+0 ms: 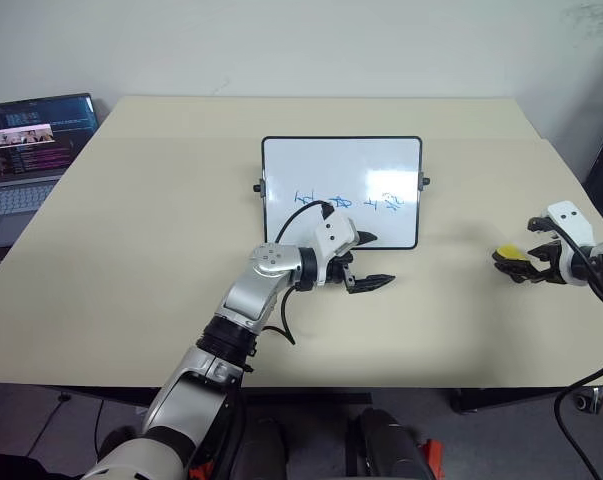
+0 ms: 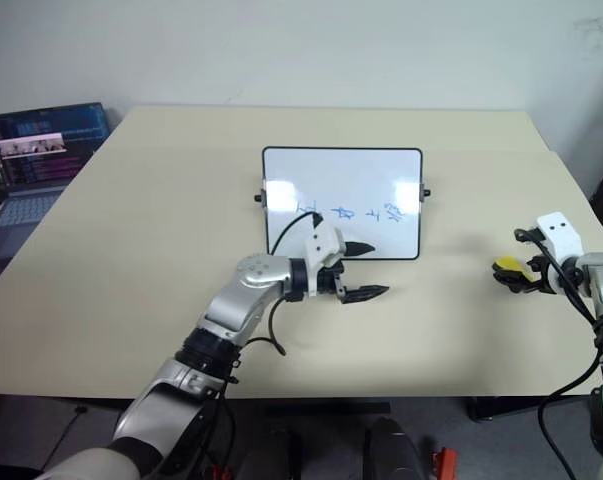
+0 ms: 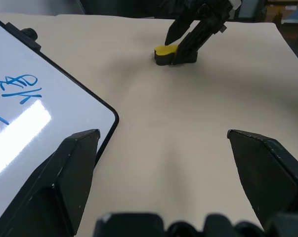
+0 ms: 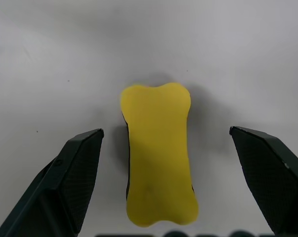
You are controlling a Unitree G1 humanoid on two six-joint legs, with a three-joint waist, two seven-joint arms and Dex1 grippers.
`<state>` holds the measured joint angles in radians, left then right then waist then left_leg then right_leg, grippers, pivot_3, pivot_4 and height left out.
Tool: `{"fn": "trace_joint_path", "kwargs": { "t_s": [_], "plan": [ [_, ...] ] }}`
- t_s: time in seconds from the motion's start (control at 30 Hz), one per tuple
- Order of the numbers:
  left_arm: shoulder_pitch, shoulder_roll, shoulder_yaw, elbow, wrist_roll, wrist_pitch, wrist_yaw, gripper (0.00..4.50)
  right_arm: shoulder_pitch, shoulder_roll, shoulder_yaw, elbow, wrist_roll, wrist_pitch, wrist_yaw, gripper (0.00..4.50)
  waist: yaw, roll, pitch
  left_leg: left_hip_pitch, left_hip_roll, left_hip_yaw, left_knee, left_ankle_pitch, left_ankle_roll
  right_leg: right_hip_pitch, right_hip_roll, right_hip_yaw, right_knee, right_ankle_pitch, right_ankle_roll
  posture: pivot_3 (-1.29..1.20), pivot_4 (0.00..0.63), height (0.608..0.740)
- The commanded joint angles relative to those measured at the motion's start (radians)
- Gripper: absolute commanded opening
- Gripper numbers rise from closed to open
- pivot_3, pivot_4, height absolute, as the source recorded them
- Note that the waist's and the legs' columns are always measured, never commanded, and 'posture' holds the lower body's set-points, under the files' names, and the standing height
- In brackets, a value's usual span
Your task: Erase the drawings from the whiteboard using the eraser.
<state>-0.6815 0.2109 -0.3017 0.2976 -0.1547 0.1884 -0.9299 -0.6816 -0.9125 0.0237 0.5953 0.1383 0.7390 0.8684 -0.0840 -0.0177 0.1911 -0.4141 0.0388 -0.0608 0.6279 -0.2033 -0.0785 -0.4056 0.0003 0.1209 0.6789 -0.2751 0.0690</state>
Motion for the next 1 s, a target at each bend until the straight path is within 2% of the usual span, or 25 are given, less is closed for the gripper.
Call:
{"fn": "trace_joint_path", "kwargs": {
  "t_s": [0.03,0.4,0.7,1.0],
  "plan": [
    [-0.004,0.0,0.018,-0.05,-0.008,-0.003,0.0,4.5,-0.025,-0.013,-0.028,0.0,0.0,-0.015,0.01,4.32,0.0,0.0,0.0,0.0,0.0,0.0,0.0,0.0,0.0,0.0,0.0,0.0,0.0,0.0,0.0,0.0,0.15,0.74],
    [-0.007,0.005,0.018,-0.054,-0.009,0.008,-0.006,4.5,-0.028,-0.011,-0.074,-0.018,0.026,0.012,0.007,4.32,0.0,0.0,0.0,0.0,0.0,0.0,0.0,0.0,0.0,0.0,0.0,0.0,0.0,0.001,-0.001,0.0,0.15,0.74],
    [-0.01,0.005,0.017,-0.056,-0.007,0.013,-0.006,4.5,-0.121,-0.028,0.009,0.025,-0.027,0.123,0.051,4.32,0.0,0.0,0.0,0.0,0.0,0.0,0.0,0.0,0.0,0.0,0.0,0.0,0.0,0.001,-0.001,0.0,0.15,0.74],
    [0.033,0.014,0.015,-0.119,-0.01,0.053,0.008,4.5,-0.158,-0.019,0.057,0.091,-0.069,0.117,0.065,4.32,0.0,0.0,0.0,0.0,0.0,0.0,0.0,0.0,0.0,0.0,0.0,0.0,0.0,0.001,-0.001,0.0,0.15,0.74]
  ]
}}
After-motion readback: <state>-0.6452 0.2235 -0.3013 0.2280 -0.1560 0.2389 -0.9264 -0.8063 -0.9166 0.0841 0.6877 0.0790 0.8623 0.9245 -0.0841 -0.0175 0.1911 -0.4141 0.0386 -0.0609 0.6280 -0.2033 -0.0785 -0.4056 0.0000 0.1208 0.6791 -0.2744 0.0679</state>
